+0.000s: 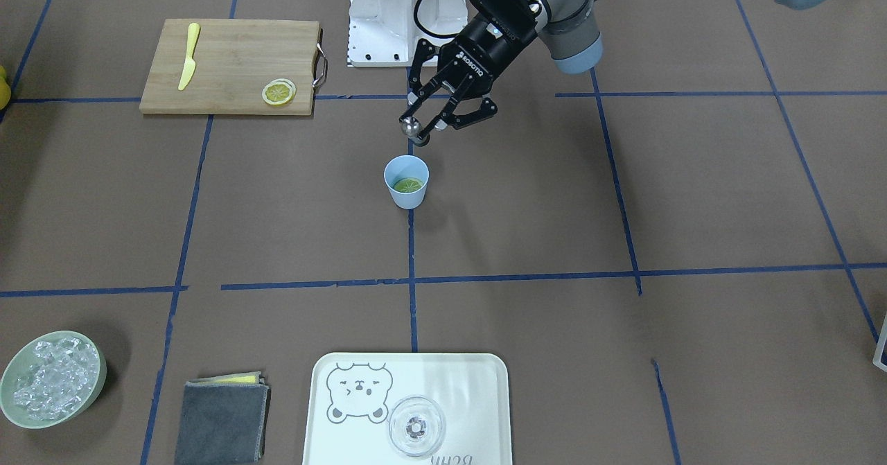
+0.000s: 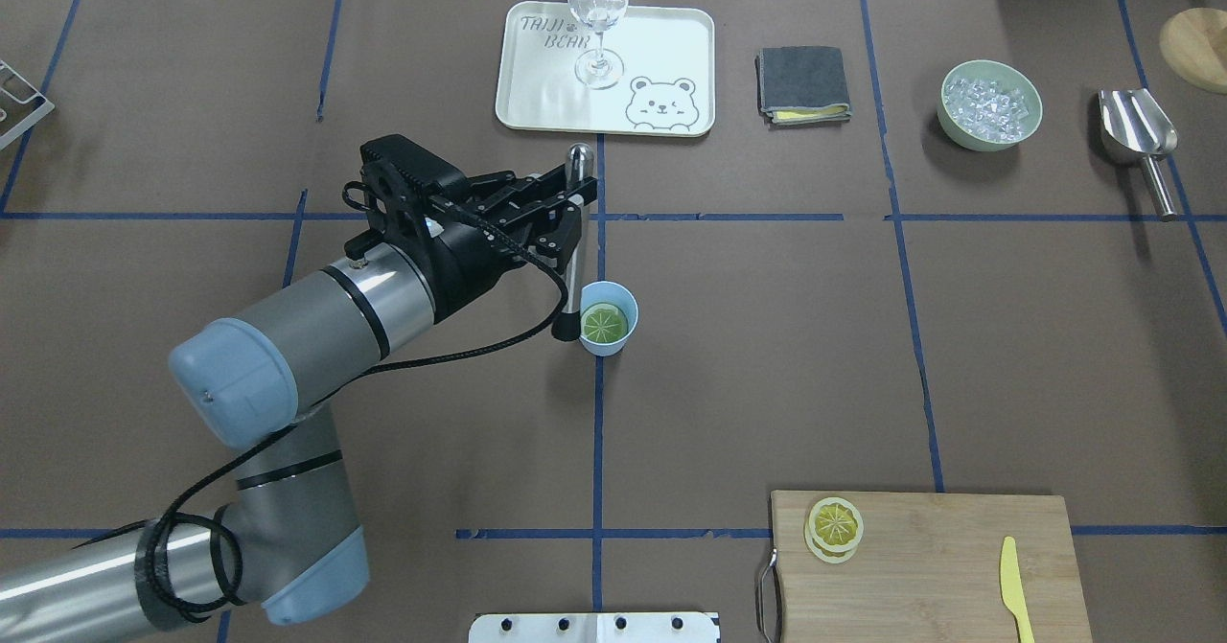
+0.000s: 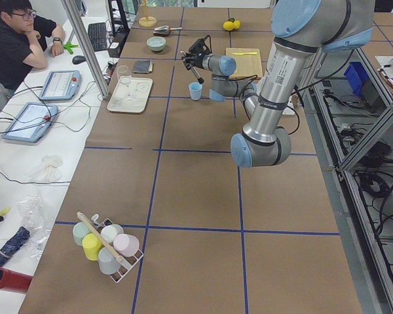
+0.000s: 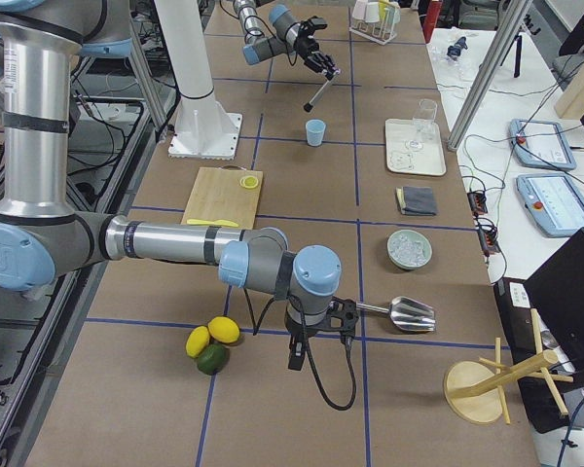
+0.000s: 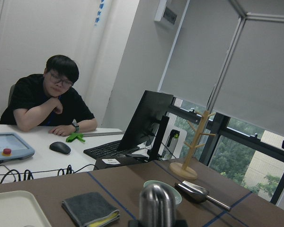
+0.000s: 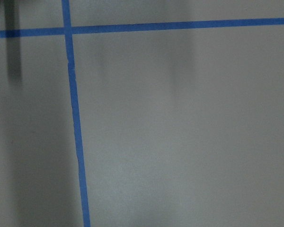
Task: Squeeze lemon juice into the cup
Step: 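Lift the muddler out of the cup and carry it back with the left gripper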
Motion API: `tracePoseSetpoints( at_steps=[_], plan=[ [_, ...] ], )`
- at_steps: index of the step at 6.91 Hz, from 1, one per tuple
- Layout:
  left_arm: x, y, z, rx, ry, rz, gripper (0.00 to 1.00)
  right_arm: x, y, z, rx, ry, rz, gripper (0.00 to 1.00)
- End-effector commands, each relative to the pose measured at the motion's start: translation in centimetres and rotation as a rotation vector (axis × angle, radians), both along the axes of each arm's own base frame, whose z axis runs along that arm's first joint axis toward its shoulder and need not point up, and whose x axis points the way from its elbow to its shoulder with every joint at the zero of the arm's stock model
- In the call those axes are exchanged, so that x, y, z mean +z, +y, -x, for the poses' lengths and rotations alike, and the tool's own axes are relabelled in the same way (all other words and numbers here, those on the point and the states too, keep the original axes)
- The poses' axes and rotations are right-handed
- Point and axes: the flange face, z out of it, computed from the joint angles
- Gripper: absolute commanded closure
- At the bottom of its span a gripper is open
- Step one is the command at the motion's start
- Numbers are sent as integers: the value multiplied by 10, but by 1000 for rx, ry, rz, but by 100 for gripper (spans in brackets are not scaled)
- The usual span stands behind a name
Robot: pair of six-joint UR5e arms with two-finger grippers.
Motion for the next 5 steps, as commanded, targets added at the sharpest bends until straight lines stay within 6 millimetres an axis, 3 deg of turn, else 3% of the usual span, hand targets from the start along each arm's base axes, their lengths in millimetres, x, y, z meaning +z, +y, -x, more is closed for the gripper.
tracePoseSetpoints(
  at_steps=[1,2,3,4,5],
  plan=[
    [46,-36,37,85,-263,158,100,-2,0,-4,10,-2,-4,0],
    [52,-61,64,121,-365,252,100,-2,0,-4,11,-2,-3,0],
    [72,-88,81,105,-500,393,100,-2,-1,-5,11,-2,-7,0],
    [91,-102,88,84,-600,488,100,-3,-2,-5,11,-2,-7,0],
    [122,-112,90,74,-728,611,100,-3,-1,-4,12,-5,-7,0]
  ],
)
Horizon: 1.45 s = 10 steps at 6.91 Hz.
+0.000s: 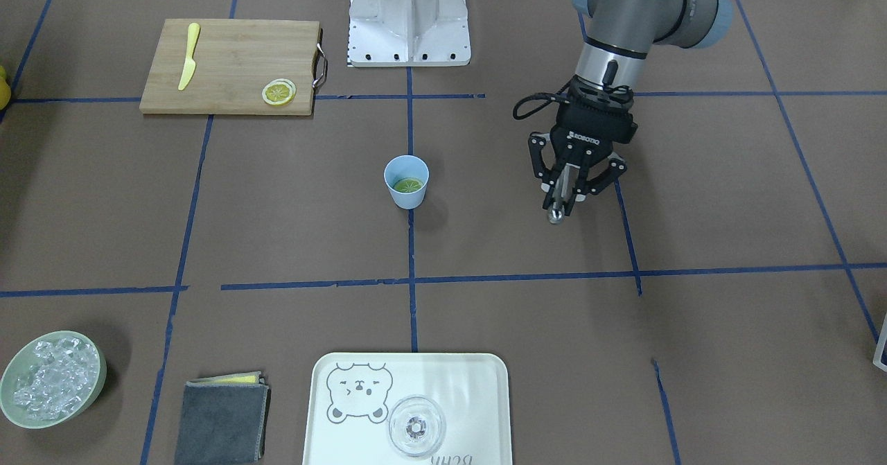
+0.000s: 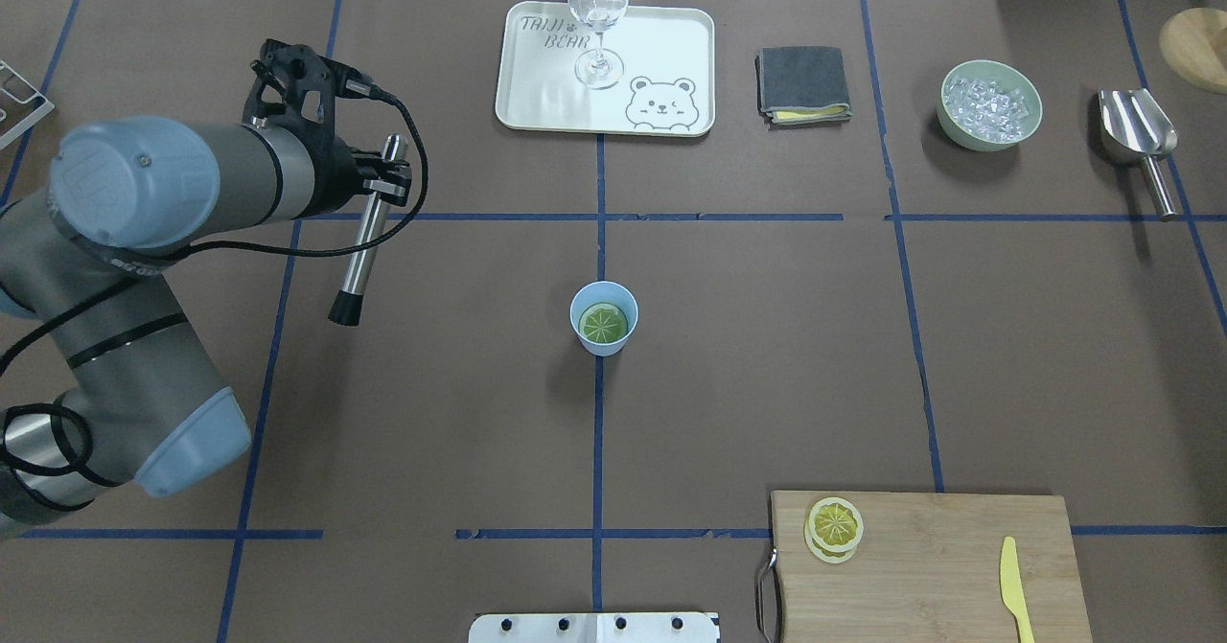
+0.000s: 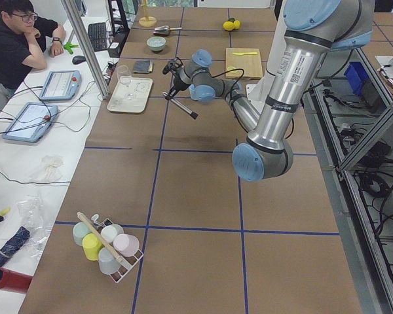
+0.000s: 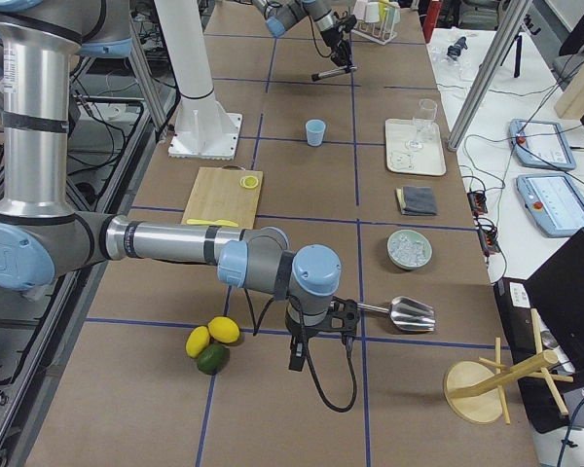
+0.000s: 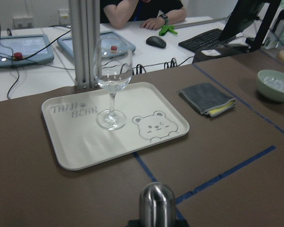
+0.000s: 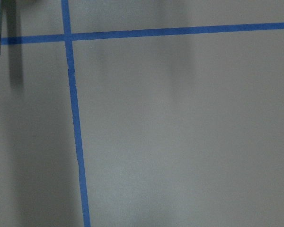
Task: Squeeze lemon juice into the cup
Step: 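Lift the muddler out of the cup and carry it back with the left gripper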
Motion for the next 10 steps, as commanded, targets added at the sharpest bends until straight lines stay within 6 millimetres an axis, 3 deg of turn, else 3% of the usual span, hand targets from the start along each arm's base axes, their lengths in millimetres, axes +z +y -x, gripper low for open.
tracePoseSetpoints(
  at_steps=[1,3,5,7,8,10],
  plan=[
    [56,-20,10,-24,-255,222,100,-1,0,0,1,-4,-1,0],
    [103,-34,11,8,-351,373,100,-2,-1,1,-1,-3,-5,0],
    [131,-41,9,114,-367,424,100,-3,-3,1,-1,-3,-8,0],
    [140,-69,54,296,-328,390,100,-6,-5,1,-1,-3,-14,0],
    [132,-73,65,327,-224,415,100,-7,-5,1,-1,-3,-16,0],
    [125,-75,59,195,-63,502,100,-11,-8,0,-2,-2,-27,0]
  ],
)
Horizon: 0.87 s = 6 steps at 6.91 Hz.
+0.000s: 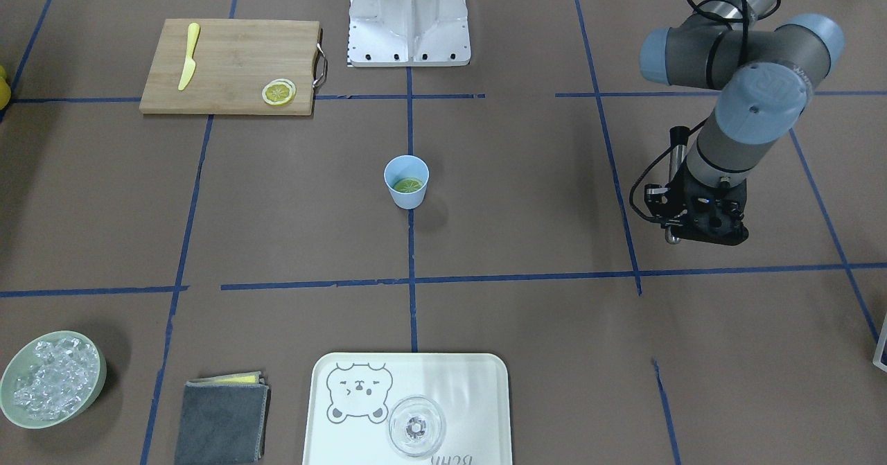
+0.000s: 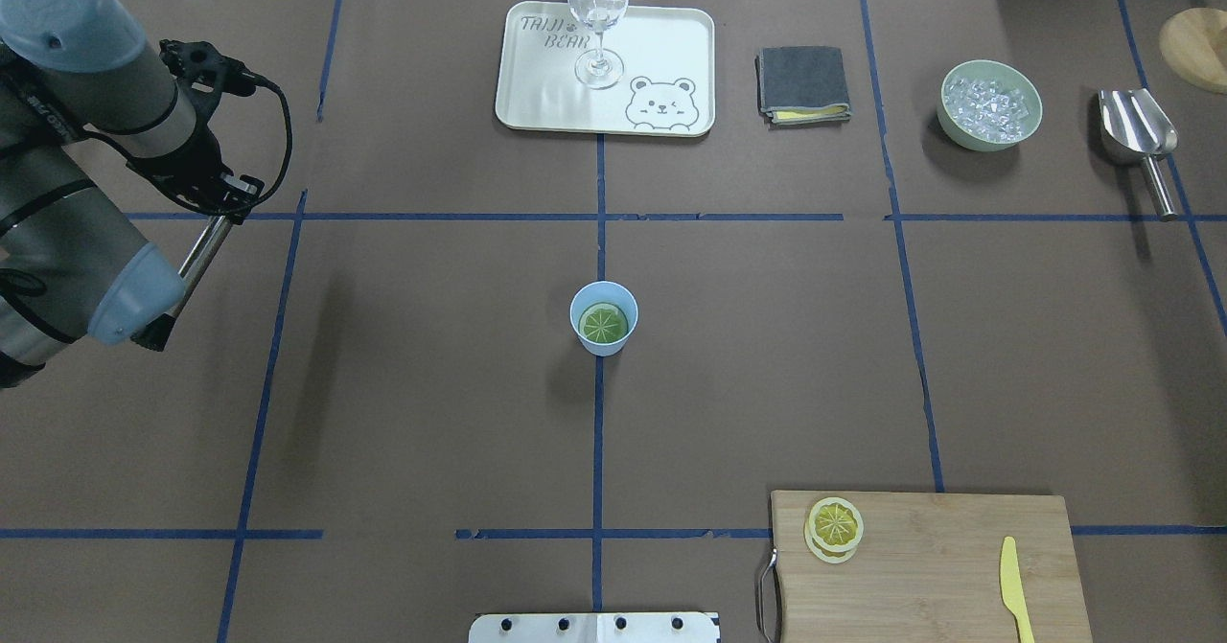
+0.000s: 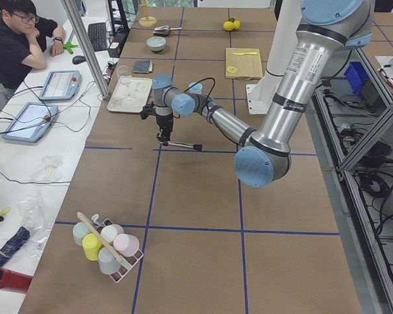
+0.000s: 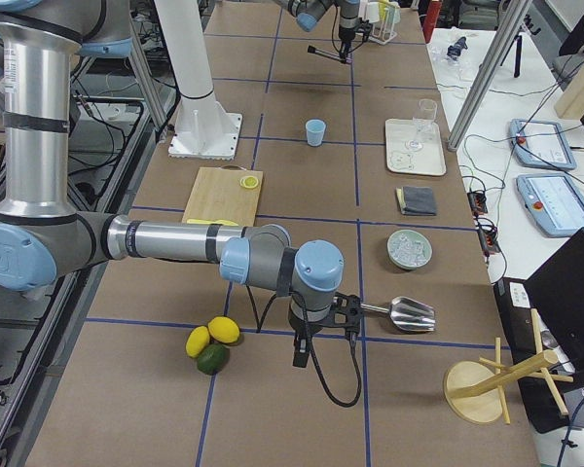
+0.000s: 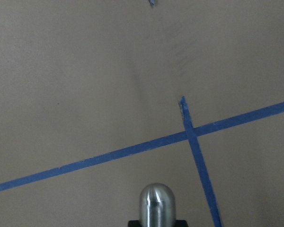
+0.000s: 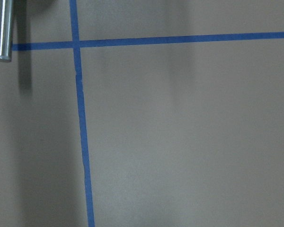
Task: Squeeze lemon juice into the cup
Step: 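Lift the muddler out of the cup and carry it back with the left gripper, then lower the muddler onto the table and open the left gripper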
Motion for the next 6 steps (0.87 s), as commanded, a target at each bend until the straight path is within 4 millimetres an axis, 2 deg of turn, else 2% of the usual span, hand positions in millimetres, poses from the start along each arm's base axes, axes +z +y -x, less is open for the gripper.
tracePoseSetpoints(
  at_steps=[1,2,3,4,6],
  plan=[
    [0,-6,-6,-136,119,80,100,-4,-4,0,0,1,-8,0],
    [22,-3,-7,-155,131,116,100,-4,-4,0,1,1,-7,0],
    [53,3,-3,-154,138,110,100,-4,-4,0,1,1,-8,0],
    [59,3,-4,-155,140,108,100,-5,-5,0,1,1,-10,0],
    [83,5,-6,-150,112,133,100,-5,-4,0,1,1,-8,0]
  ],
)
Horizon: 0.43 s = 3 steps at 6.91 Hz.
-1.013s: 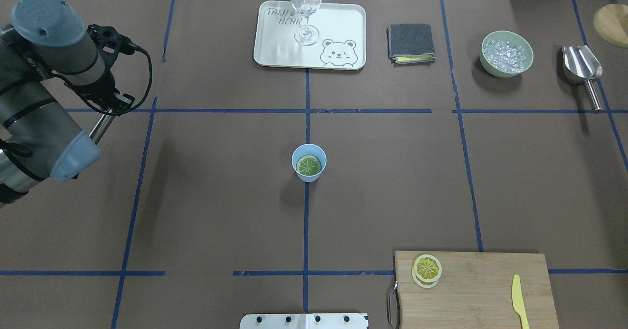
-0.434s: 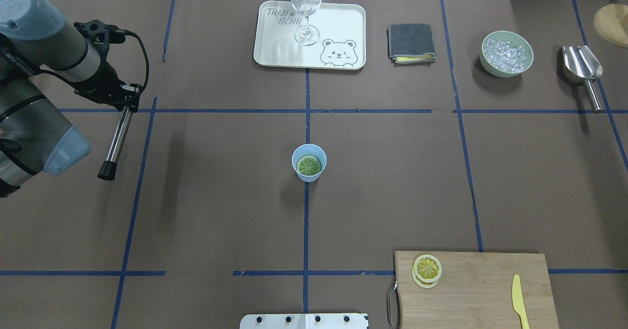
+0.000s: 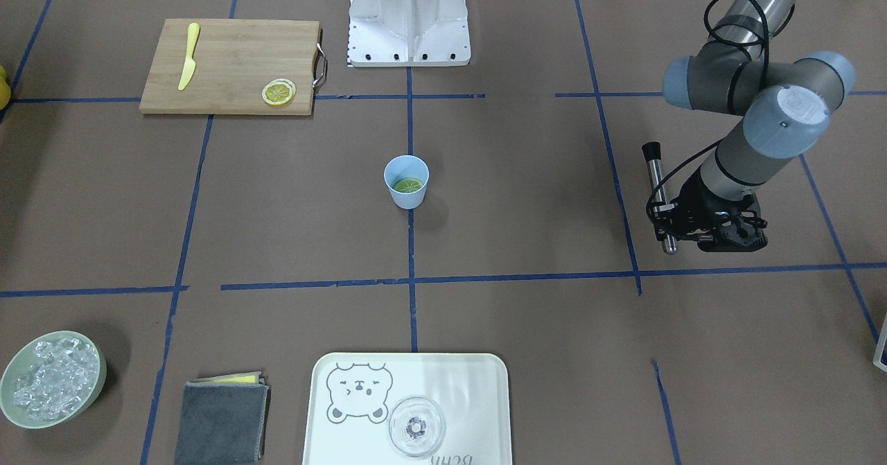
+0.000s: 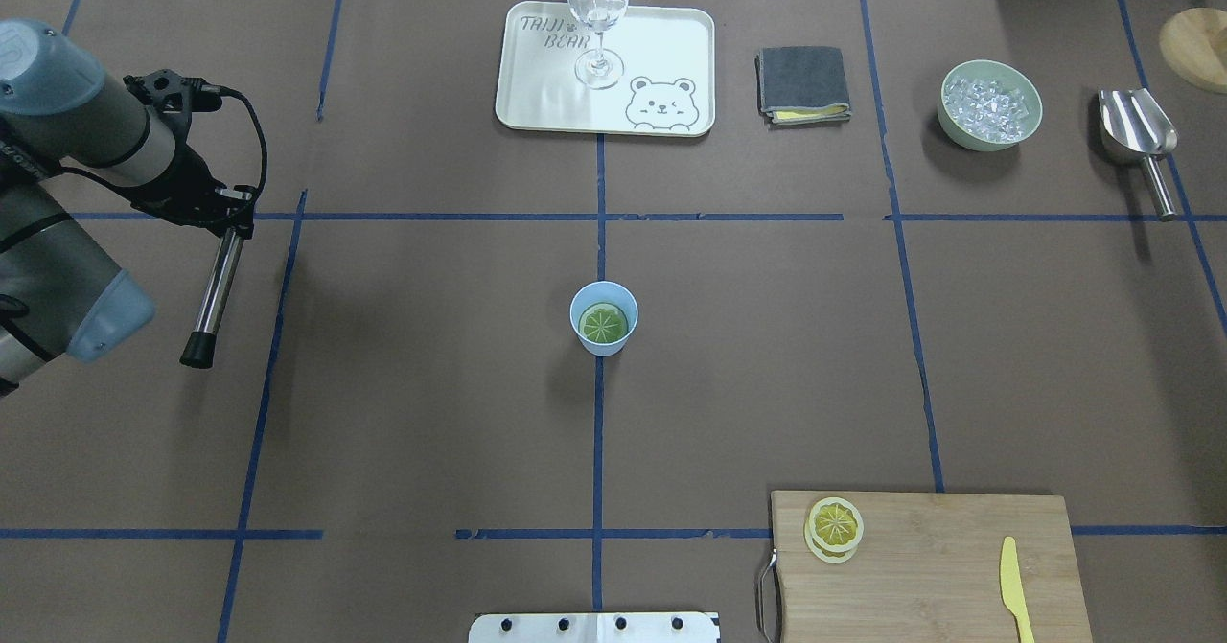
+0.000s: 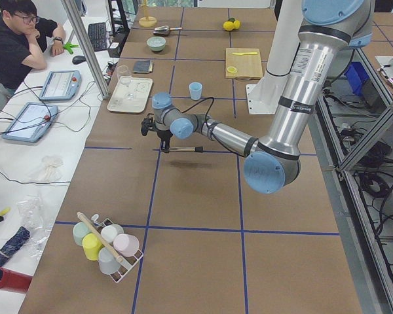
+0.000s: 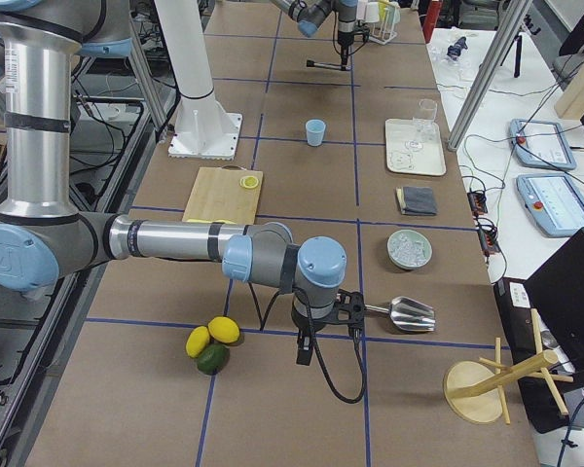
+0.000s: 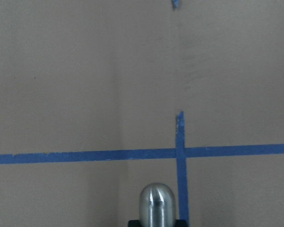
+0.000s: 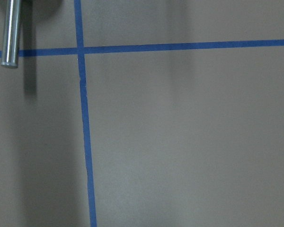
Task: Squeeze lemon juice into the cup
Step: 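Lower the muddler onto the table and open the left gripper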
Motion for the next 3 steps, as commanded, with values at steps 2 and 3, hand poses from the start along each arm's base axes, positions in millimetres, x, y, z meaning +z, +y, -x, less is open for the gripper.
tracePoseSetpoints(
  at_steps=[2,3],
  plan=[
    [30,-2,-5,6,-5,-3,100,1,1,0,0,0,2,0],
    [34,-3,-6,6,1,-13,100,1,1,0,-1,0,1,0]
  ],
)
